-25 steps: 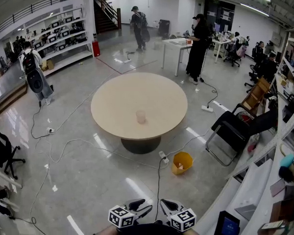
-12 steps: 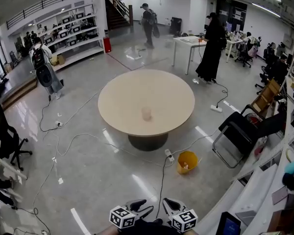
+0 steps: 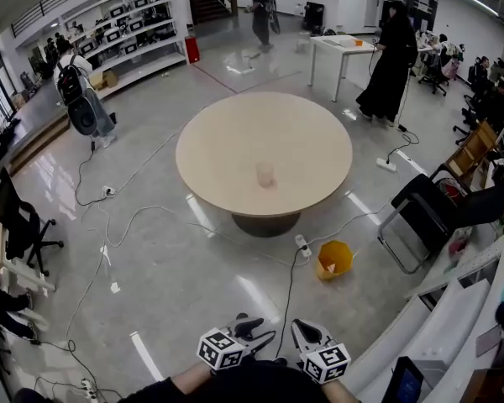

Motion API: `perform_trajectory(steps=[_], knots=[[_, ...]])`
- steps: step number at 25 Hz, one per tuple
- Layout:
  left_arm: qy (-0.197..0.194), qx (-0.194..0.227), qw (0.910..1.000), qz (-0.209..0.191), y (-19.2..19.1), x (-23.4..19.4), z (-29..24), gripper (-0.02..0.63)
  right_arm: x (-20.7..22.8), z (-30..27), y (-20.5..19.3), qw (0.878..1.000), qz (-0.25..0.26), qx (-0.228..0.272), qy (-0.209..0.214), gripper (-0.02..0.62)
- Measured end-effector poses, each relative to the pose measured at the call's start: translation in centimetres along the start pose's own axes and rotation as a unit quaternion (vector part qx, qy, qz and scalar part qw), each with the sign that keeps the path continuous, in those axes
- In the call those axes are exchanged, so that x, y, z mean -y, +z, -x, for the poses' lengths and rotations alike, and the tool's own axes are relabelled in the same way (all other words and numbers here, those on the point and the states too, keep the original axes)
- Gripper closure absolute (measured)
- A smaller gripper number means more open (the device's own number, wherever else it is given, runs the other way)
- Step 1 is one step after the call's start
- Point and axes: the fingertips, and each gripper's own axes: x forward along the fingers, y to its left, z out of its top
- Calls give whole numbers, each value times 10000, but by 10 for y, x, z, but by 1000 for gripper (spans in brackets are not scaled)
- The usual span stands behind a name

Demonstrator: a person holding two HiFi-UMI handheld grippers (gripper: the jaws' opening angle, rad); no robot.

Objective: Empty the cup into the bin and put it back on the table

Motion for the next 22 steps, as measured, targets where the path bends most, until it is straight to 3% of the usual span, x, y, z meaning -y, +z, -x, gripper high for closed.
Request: perform_trajectory(steps=[9,22], knots=[[-138,32,9999,6,73,-84,4,376,9,-90,53,9998,22,22,-201,578],[-163,234,9989,376,114,-193,30,376,2,-198,81,9991,49,-334,-264,578]])
